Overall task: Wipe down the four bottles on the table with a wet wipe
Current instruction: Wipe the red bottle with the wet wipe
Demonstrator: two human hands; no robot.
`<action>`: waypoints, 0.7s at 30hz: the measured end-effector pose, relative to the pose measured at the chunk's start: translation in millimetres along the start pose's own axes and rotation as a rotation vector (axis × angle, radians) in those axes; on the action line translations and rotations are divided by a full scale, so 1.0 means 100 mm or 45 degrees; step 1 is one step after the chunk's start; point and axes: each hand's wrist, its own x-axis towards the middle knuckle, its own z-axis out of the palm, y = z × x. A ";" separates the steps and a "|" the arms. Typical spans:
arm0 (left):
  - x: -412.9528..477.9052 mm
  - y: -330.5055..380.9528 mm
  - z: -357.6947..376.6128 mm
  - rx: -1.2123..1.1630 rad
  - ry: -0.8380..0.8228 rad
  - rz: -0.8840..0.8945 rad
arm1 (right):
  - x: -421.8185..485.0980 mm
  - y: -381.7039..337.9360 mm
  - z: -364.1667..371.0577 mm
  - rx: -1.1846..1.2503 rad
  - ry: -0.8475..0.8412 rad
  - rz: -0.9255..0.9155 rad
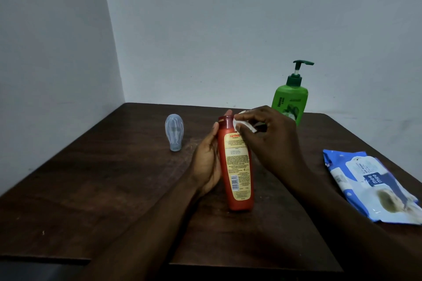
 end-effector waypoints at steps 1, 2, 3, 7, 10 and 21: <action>0.01 -0.01 0.00 -0.010 -0.014 0.004 | 0.00 -0.01 0.00 -0.011 -0.005 -0.033; 0.02 -0.01 -0.01 -0.035 -0.023 0.009 | -0.01 -0.01 0.00 -0.025 -0.016 -0.075; 0.02 -0.02 -0.02 -0.073 -0.029 0.016 | -0.03 -0.02 0.01 -0.043 -0.032 -0.120; 0.01 -0.01 0.00 -0.182 -0.085 0.001 | -0.15 -0.06 0.03 -0.122 -0.109 -0.268; -0.01 0.00 0.03 -0.201 -0.121 -0.028 | -0.23 -0.07 0.05 -0.103 -0.160 -0.334; -0.03 0.05 0.07 -0.121 -0.043 -0.117 | -0.89 0.14 -0.02 -0.142 -0.439 -0.484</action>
